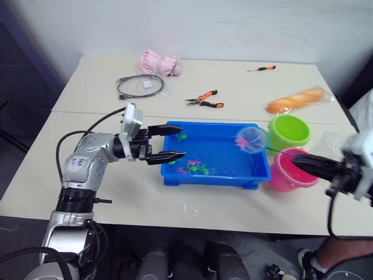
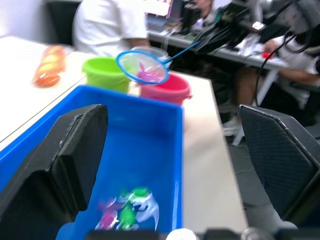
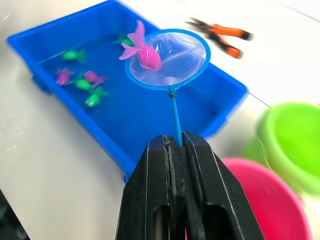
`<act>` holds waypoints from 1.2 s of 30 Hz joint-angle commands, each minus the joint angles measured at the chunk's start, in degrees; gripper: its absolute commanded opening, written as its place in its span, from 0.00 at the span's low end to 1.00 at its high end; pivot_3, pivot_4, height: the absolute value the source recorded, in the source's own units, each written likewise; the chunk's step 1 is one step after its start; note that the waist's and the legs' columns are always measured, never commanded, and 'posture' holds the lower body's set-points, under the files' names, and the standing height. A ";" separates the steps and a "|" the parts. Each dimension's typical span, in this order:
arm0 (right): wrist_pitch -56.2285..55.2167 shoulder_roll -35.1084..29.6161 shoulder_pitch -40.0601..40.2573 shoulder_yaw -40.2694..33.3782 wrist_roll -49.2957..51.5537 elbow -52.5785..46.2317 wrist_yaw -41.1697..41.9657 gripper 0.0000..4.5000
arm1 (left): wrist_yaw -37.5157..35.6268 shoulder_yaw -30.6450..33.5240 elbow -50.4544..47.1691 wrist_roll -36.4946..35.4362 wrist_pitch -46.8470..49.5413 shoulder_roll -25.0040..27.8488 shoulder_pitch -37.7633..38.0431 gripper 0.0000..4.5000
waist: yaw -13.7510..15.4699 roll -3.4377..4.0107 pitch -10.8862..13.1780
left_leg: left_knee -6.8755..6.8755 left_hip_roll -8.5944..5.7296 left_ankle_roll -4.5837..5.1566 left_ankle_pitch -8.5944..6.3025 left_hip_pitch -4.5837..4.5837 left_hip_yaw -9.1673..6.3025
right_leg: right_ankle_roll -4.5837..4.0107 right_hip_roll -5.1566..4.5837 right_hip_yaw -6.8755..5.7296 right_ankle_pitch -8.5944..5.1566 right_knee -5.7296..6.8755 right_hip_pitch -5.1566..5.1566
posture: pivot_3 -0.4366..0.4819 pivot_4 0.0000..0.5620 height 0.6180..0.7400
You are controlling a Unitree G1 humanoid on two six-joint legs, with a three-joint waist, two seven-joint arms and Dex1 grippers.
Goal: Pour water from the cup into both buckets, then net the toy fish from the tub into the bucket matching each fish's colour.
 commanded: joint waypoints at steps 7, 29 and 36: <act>-9.49 8.50 14.88 -15.78 -3.01 -4.05 -5.05 0.00 | -1.42 -5.43 -0.31 0.41 -0.76 -4.96 -2.44 0.99 | -0.98 0.02 -0.01 | -0.02 -0.06 0.10 0.03 0.13 0.15 | 0.17 0.02 0.25 0.11 -0.27 0.05 | 0.48 0.27 1.00; -72.08 12.62 19.12 3.67 -55.41 17.74 -36.91 0.00 | -0.70 -5.45 3.82 4.78 -4.82 -4.25 -4.33 0.99 | -0.89 0.05 -0.03 | -0.12 -0.04 0.03 -0.01 0.54 0.63 | 0.14 0.08 0.77 0.09 -0.19 0.09 | 0.48 0.27 1.00; -78.14 10.78 19.74 7.42 -67.08 21.25 -45.65 0.00 | -0.27 -4.98 3.07 4.33 -4.36 -3.91 -4.19 0.99 | -0.96 0.05 -0.03 | -0.12 -0.02 0.01 -0.02 0.57 0.69 | 0.13 0.08 0.86 0.08 -0.19 0.08 | 0.48 0.27 1.00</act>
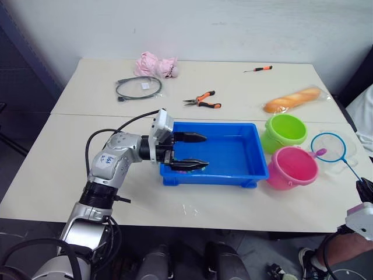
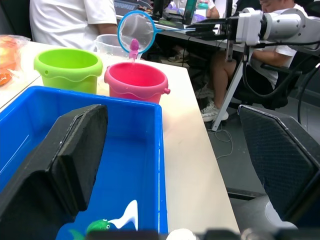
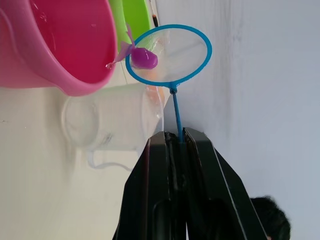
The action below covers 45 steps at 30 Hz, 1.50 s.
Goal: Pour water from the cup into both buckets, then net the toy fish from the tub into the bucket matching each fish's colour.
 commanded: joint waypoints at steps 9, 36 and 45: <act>-4.12 -2.76 0.18 0.59 -7.89 2.95 -12.00 0.00 | -0.51 1.51 -1.72 -0.26 -1.00 1.55 -0.56 0.99 | -0.41 0.01 0.00 | 0.00 0.03 -0.01 0.00 0.02 0.02 | -0.03 0.03 0.03 -0.02 0.02 -0.01 | 0.48 0.27 1.00; -2.30 -3.20 3.15 4.06 -9.35 0.42 -15.08 0.00 | -1.73 1.08 -1.73 -0.83 -2.41 0.80 1.01 0.99 | -1.08 0.00 0.00 | -0.01 0.09 -0.05 -0.02 0.10 0.12 | -0.06 0.08 0.14 -0.03 0.07 0.00 | 0.48 0.27 1.00; -5.32 -6.09 4.52 4.88 -10.40 0.15 -15.26 0.00 | -1.64 1.22 -1.27 -0.59 -2.89 0.39 1.23 0.99 | -1.13 0.01 0.00 | -0.02 0.10 -0.05 -0.02 0.11 0.13 | -0.06 0.09 0.15 -0.04 0.07 0.00 | 0.48 0.27 1.00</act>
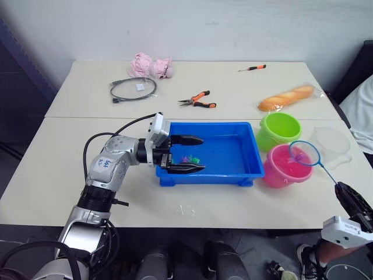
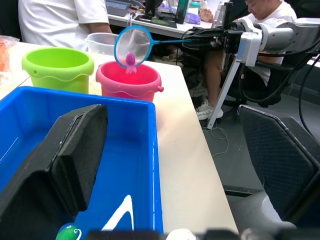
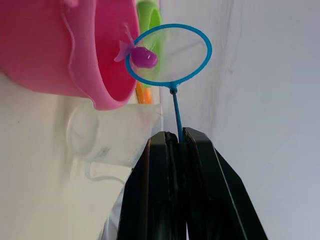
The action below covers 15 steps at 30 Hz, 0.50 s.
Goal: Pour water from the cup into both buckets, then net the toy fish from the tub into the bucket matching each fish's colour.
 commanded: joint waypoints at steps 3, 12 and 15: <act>-1.94 -2.44 0.82 -2.42 0.39 0.69 -1.48 0.00 | -0.33 0.99 -1.27 -0.44 -0.93 -0.03 -0.78 0.99 | 0.00 -0.01 0.00 | 0.00 0.01 0.00 0.00 0.02 0.03 | 0.00 0.01 0.03 0.00 0.00 0.00 | 0.48 0.27 1.00; -0.17 -2.67 -1.56 -4.45 4.26 1.45 -1.25 0.00 | 0.52 1.34 -2.19 -0.65 -0.26 0.21 -0.49 0.99 | 0.00 -0.01 0.00 | 0.00 0.03 -0.01 -0.01 0.03 0.06 | -0.01 0.03 0.06 0.00 0.00 0.00 | 0.48 0.27 1.00; 1.99 -3.39 -3.33 -4.37 15.82 -0.90 3.89 0.00 | 0.34 2.29 -1.76 -0.60 -0.70 1.36 -0.11 0.99 | 0.00 -0.01 0.00 | 0.00 0.03 -0.01 -0.01 0.04 0.06 | 0.00 0.03 0.07 0.00 0.00 0.00 | 0.48 0.27 1.00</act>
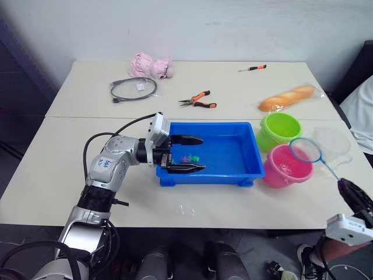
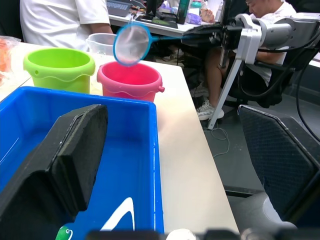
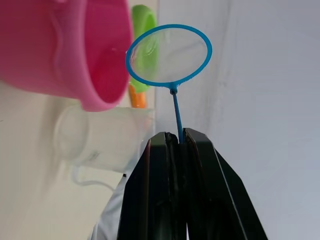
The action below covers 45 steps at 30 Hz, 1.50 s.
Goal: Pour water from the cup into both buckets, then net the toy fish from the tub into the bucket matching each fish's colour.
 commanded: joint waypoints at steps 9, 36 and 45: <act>33.76 -10.43 -12.11 9.70 59.40 -20.97 27.53 0.00 | -3.01 10.20 5.47 0.11 -5.63 10.41 3.21 0.99 | -1.34 0.02 0.00 | 0.01 0.15 0.00 -0.01 0.09 -0.04 | -0.08 0.03 -0.02 -0.04 0.16 0.00 | 0.48 0.27 1.00; 48.67 -13.11 -56.04 51.77 46.27 -11.46 51.38 0.00 | -2.75 12.18 1.70 1.56 -5.84 17.12 10.27 0.99 | -0.03 -0.04 0.01 | 0.07 0.01 0.19 -0.15 -0.27 -0.04 | -0.06 -0.18 -0.32 -0.03 0.11 -0.22 | 0.48 0.27 1.00; 44.05 -10.90 -58.94 55.92 37.26 -4.87 53.96 0.00 | -1.08 12.91 -1.47 0.73 -4.29 16.84 12.65 0.99 | -0.20 -0.04 0.01 | 0.07 0.02 0.18 -0.16 -0.27 -0.05 | -0.06 -0.18 -0.32 -0.03 0.09 -0.24 | 0.48 0.27 1.00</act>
